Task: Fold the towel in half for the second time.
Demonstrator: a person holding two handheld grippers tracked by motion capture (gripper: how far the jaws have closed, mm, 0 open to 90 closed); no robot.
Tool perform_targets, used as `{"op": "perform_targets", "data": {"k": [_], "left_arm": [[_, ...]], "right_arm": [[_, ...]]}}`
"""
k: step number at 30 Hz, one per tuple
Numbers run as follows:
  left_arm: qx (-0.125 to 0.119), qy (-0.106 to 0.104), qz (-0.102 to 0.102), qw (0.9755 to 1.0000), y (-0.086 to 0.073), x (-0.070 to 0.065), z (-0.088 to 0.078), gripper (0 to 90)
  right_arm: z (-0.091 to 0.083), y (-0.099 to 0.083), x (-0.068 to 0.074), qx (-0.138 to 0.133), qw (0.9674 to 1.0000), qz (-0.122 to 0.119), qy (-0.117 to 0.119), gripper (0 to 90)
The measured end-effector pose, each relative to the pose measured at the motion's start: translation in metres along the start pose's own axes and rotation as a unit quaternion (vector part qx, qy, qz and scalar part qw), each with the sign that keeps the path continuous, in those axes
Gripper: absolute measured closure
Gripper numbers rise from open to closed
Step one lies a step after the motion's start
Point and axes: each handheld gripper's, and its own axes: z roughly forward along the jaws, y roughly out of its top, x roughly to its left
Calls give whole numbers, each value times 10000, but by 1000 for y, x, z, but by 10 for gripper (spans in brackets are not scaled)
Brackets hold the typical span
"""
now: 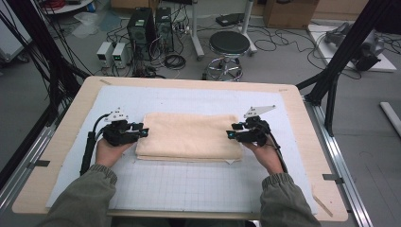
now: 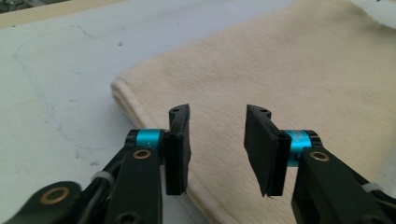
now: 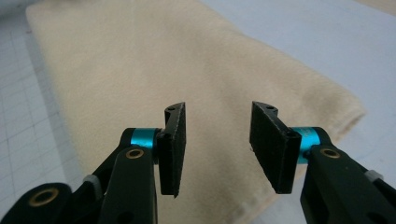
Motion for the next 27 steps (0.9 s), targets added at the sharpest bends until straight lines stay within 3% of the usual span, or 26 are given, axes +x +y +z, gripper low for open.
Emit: {"op": "perform_targets", "data": {"k": [8,14,20,22,27], "left_arm": [[126,-168,291,9994,-11,-17,-7,633],[89,-133,352,9993,-19,-26,-12,629],[239,-110,331,9991,-27,-28,-14,641],[287,-107,313,9990,-30,-28,-13,649],[166,-146,201,9996,-30,-31,-16,635]], "right_arm": [[10,5,21,140,9995,-286,20,577],[4,6,29,99,9995,-310,4,582],[1,5,36,204,9991,-363,-44,598],[-1,0,40,79,9986,-473,-201,615],[-5,-15,42,19,9998,-156,-98,552]]}}
